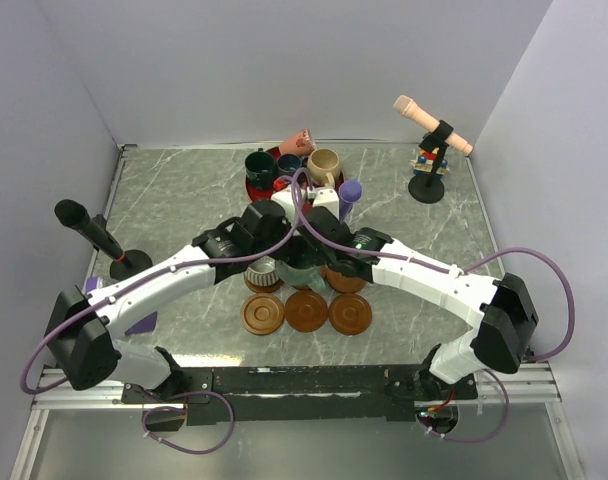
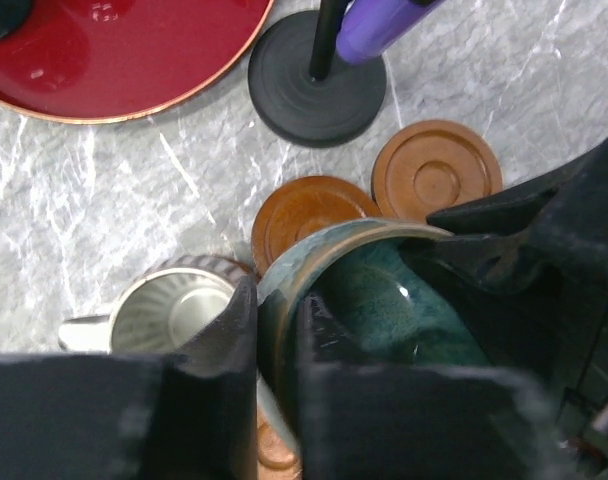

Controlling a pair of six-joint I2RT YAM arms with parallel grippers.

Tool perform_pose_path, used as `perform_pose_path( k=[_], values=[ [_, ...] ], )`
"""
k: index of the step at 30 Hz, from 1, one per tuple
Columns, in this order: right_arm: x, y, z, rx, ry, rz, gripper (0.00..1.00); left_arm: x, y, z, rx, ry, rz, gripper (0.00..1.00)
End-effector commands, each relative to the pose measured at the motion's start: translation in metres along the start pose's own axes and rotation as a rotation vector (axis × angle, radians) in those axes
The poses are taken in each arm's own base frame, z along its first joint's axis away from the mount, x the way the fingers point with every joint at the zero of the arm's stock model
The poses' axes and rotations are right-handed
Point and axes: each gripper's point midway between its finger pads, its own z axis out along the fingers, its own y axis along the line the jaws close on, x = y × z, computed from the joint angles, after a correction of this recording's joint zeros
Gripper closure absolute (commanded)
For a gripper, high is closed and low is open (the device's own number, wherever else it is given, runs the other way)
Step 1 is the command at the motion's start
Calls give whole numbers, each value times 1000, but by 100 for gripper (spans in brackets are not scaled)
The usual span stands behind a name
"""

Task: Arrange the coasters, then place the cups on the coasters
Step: Place the cup at the center of the board.

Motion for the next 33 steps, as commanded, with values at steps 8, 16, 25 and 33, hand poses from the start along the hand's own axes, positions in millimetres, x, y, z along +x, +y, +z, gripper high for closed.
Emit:
perform_pose_path(
  k=[8, 16, 25, 33],
  values=[
    [-24, -1, -11, -115, -153, -109, 100, -37, -21, -54, 172, -163, -13, 31],
    [-24, 3, -35, -276, -260, -269, 100, -19, -34, -65, 312, -101, 96, 17],
    [-19, 7, -45, -344, -274, -377, 100, -22, -50, -54, 408, -75, 54, 14],
    [-20, 5, -43, -325, -267, -397, 100, -5, -36, -23, 309, 10, 40, 23]
  ],
)
